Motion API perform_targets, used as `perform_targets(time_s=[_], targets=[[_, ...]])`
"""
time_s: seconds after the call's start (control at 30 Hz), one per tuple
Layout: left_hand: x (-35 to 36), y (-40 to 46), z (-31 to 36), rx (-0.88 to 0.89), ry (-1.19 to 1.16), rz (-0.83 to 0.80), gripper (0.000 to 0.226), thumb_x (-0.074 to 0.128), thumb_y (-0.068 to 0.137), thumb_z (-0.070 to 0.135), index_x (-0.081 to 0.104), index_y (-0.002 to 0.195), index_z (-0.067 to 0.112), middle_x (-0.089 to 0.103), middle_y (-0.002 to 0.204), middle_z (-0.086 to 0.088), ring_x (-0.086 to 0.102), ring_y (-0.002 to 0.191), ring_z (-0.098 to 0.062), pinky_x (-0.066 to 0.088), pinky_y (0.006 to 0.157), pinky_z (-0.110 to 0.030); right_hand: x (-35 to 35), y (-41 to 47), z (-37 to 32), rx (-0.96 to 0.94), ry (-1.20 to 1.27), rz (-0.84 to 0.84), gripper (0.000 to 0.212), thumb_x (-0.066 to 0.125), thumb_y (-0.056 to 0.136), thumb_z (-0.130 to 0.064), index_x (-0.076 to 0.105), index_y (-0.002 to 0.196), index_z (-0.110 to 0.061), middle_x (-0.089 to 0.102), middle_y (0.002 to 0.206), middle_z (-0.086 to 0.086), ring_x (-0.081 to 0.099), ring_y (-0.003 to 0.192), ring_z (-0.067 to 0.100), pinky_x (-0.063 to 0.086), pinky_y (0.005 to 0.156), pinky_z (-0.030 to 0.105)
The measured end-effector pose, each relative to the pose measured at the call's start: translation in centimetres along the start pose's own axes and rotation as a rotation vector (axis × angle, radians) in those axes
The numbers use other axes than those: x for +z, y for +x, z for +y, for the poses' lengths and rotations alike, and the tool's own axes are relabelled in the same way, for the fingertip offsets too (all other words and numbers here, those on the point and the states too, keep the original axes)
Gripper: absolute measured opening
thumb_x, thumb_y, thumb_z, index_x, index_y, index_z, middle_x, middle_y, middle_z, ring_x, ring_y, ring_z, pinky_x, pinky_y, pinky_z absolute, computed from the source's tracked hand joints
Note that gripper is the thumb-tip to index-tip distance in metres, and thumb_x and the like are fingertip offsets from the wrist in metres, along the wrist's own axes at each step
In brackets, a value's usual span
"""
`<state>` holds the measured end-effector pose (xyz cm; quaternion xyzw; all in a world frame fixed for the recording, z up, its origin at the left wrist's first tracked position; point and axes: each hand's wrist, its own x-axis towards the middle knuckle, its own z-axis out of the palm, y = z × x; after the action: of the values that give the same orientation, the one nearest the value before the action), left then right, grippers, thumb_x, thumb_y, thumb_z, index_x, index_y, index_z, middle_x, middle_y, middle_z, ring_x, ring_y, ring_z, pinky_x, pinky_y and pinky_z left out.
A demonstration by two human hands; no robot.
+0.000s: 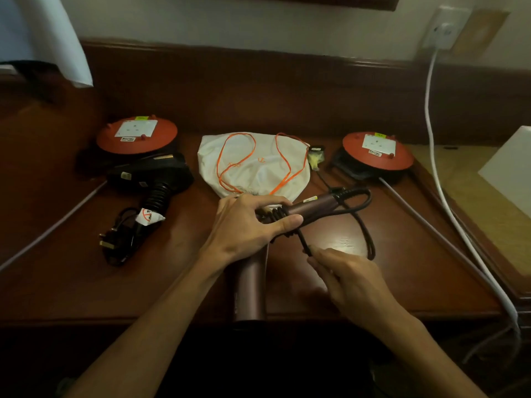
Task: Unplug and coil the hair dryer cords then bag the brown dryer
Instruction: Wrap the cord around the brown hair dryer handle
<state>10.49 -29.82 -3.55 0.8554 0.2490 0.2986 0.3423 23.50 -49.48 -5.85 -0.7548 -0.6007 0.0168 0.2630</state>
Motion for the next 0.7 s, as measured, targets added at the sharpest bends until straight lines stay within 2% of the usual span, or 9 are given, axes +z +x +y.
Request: perform_targets(time_s=[0.13,0.3,0.37,0.4,0.47,0.53,0.6,0.63,0.7], targets=[[0.0,-0.2,0.2,0.007,-0.039,-0.015,0.043,0.073,0.072,0.071,0.077,0.104,0.043,0.076,0.086,0.014,0.07,0.09,-0.001,0.057,0.086,-0.038,0.2,0.4,1.1,0.041,0.114,0.01,0.04,0.041,0.1,-0.048,0.07,0.114,-0.024,0.071,0.084,-0.007,0.064,0.07,0.017,0.051,0.058,0.046],[-0.4,-0.3,0.4,0.091,-0.068,-0.109,0.033,0.082,0.074,0.055,0.08,0.101,0.036,0.075,0.087,0.016,0.068,0.093,0.002,0.051,0.079,-0.021,-0.1,2.0,2.2,0.128,0.196,-0.097,0.035,0.05,0.093,-0.049,0.073,0.109,-0.029,0.075,0.09,-0.003,0.068,0.079,0.018,0.056,0.069,0.05],[-0.9,-0.3,0.4,0.091,-0.134,-0.188,0.032,0.085,0.074,0.047,0.081,0.102,0.031,0.075,0.088,0.016,0.068,0.094,-0.003,0.05,0.079,-0.017,-0.3,2.7,2.4,0.116,0.185,-0.145,0.02,0.057,0.095,-0.044,0.073,0.102,-0.033,0.072,0.093,-0.016,0.068,0.087,0.007,0.058,0.078,0.039],[-1.2,-0.2,0.4,0.077,-0.168,-0.238,0.034,0.085,0.074,0.046,0.081,0.103,0.029,0.074,0.088,0.017,0.067,0.094,-0.005,0.05,0.08,-0.015,-0.6,3.1,2.5,0.089,0.212,-0.181,0.01,0.061,0.096,-0.036,0.069,0.102,-0.036,0.067,0.092,-0.025,0.065,0.087,-0.002,0.057,0.079,0.024],[-1.5,-0.2,0.4,0.052,-0.179,-0.334,0.04,0.085,0.07,0.051,0.08,0.105,0.032,0.073,0.089,0.018,0.066,0.097,-0.005,0.053,0.085,-0.019,-1.2,4.4,3.0,0.103,0.209,-0.337,0.019,0.061,0.099,-0.018,0.057,0.11,-0.032,0.059,0.092,-0.028,0.062,0.08,-0.008,0.046,0.072,0.004],[-1.3,0.0,0.2,0.05,-0.069,-0.37,0.054,0.081,0.066,0.068,0.076,0.111,0.038,0.074,0.093,0.017,0.066,0.102,-0.007,0.054,0.095,-0.035,-1.0,6.6,4.1,0.138,0.109,-0.507,0.021,0.06,0.099,-0.01,0.065,0.117,-0.018,0.07,0.098,-0.001,0.065,0.078,0.01,0.042,0.064,0.007],[-1.1,0.2,0.2,0.054,0.083,-0.376,0.069,0.073,0.06,0.081,0.07,0.117,0.042,0.073,0.095,0.02,0.059,0.11,-0.009,0.045,0.104,-0.044,-1.0,8.7,4.9,0.127,0.043,-0.573,0.016,0.065,0.092,-0.002,0.074,0.105,0.001,0.072,0.09,0.021,0.063,0.075,0.028,0.042,0.059,0.017],[-1.0,0.2,0.3,0.047,0.12,-0.389,0.073,0.072,0.059,0.083,0.068,0.12,0.043,0.072,0.097,0.021,0.055,0.115,-0.008,0.038,0.11,-0.043,-1.3,9.4,4.9,0.115,0.035,-0.577,0.008,0.067,0.088,0.001,0.074,0.089,0.005,0.069,0.08,0.024,0.059,0.069,0.031,0.04,0.057,0.022],[-1.1,0.1,0.7,0.056,0.154,-0.432,0.075,0.071,0.062,0.081,0.064,0.125,0.042,0.071,0.103,0.019,0.052,0.12,-0.004,0.022,0.119,-0.037,-2.0,10.3,4.5,0.063,0.024,-0.571,0.02,0.073,0.082,-0.003,0.065,0.067,0.007,0.058,0.062,0.019,0.049,0.057,0.026,0.035,0.055,0.029]])
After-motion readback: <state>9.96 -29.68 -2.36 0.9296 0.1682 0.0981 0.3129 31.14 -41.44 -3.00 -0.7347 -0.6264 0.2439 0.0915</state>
